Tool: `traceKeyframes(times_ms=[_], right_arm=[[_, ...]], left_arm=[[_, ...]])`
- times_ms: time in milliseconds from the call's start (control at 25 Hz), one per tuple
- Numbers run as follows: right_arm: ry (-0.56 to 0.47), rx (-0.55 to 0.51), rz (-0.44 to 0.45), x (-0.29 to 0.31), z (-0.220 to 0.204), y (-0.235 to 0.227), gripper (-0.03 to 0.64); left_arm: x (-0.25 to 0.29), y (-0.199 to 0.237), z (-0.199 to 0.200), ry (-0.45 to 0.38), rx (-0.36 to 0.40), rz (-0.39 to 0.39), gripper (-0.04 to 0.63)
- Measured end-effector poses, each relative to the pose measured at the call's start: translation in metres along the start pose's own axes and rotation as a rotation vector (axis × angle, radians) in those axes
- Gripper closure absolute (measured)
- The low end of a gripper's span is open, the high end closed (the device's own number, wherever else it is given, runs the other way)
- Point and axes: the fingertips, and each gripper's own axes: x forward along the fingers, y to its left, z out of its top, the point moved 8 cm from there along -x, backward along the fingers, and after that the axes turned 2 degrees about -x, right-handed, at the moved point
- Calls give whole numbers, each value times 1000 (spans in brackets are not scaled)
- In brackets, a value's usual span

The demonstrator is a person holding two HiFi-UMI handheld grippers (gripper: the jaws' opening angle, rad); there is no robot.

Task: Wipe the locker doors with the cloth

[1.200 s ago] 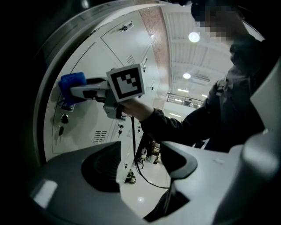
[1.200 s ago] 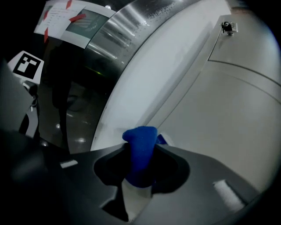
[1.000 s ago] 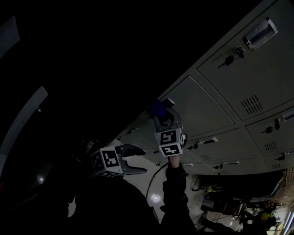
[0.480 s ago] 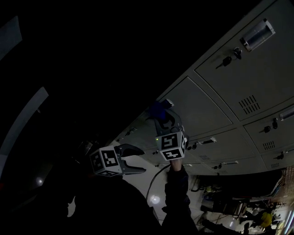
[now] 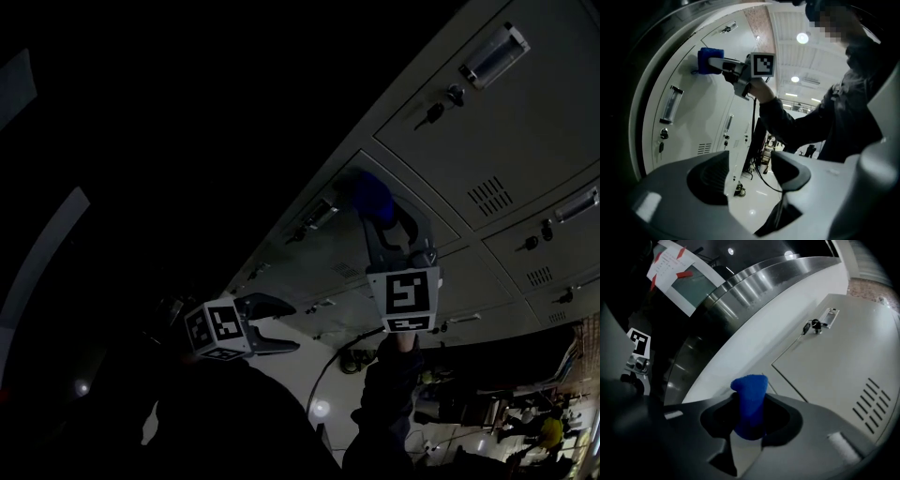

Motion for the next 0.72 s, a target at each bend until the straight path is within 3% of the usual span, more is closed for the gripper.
traceKeyframes(times_ms=[280,720], right_arm=[[39,-43,-75,-3,2,-24,494],[99,24,-1,19,-51,32,494]], left_arm=[[2,-3,1,-4,7,-11,333],[-5,-2,-7,-7,-10,25,333]])
